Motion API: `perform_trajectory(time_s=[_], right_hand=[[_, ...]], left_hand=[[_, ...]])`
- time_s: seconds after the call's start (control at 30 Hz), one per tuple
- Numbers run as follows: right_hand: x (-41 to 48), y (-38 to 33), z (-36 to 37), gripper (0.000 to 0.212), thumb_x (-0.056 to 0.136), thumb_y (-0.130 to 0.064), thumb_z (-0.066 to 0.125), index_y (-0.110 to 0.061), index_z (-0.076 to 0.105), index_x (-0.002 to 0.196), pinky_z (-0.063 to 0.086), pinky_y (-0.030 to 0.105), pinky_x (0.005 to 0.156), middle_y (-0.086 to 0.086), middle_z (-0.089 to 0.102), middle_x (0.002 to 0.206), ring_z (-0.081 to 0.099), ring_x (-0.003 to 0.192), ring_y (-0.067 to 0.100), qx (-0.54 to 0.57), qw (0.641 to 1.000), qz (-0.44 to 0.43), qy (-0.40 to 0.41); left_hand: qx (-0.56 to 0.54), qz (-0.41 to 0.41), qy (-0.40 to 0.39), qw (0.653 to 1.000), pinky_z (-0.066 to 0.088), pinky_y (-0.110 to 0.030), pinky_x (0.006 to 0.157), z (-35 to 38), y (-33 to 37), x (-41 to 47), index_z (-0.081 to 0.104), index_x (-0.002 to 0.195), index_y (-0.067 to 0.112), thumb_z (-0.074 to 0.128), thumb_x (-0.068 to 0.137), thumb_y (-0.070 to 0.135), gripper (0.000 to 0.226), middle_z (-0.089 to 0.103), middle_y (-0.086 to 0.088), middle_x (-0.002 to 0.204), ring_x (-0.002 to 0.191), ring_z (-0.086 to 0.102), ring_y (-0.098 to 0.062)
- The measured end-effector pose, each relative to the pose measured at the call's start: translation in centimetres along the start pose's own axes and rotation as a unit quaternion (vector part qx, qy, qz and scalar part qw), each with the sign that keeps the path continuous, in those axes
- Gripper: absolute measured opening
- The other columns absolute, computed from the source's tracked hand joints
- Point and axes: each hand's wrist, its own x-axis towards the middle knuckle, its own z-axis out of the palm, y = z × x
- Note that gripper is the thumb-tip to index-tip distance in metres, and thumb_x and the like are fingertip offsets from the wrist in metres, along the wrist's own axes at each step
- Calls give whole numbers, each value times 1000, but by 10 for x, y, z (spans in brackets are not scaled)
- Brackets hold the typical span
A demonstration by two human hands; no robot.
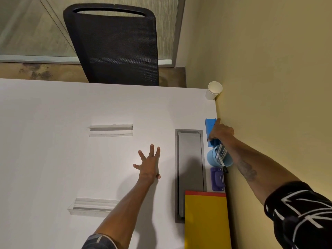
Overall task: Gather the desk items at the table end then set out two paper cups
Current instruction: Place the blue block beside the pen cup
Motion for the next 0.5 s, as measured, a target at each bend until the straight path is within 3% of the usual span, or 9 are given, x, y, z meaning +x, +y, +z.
perform_trajectory(time_s=[0.23, 0.37, 0.5], right_hand=[[7, -6, -17, 113, 81, -46, 74, -9, 1, 158, 47, 44, 103, 16, 51, 142, 54, 129, 35, 5, 1000, -13, 16], [12, -14, -14, 88, 88, -35, 68, -10, 16, 155, 49, 41, 95, 18, 52, 137, 56, 124, 36, 47, 997, -34, 40], [16, -17, -13, 72, 91, -26, 66, -11, 27, 149, 49, 43, 98, 21, 45, 137, 53, 124, 39, 85, 994, -59, 33]], left_hand=[[6, 2, 4, 1000, 32, -82, 95, 1, 0, -1, -4, 157, 37, 91, 67, 31, 131, -18, 11, 165, 148, -7, -55], [-7, 4, 0, 1000, 30, -82, 96, 2, -2, 0, -5, 157, 38, 91, 68, 29, 131, -19, 12, 165, 148, -8, -54], [0, 4, 4, 1000, 32, -82, 95, 3, -3, 3, -5, 157, 38, 92, 66, 29, 132, -18, 12, 164, 148, -7, -54]])
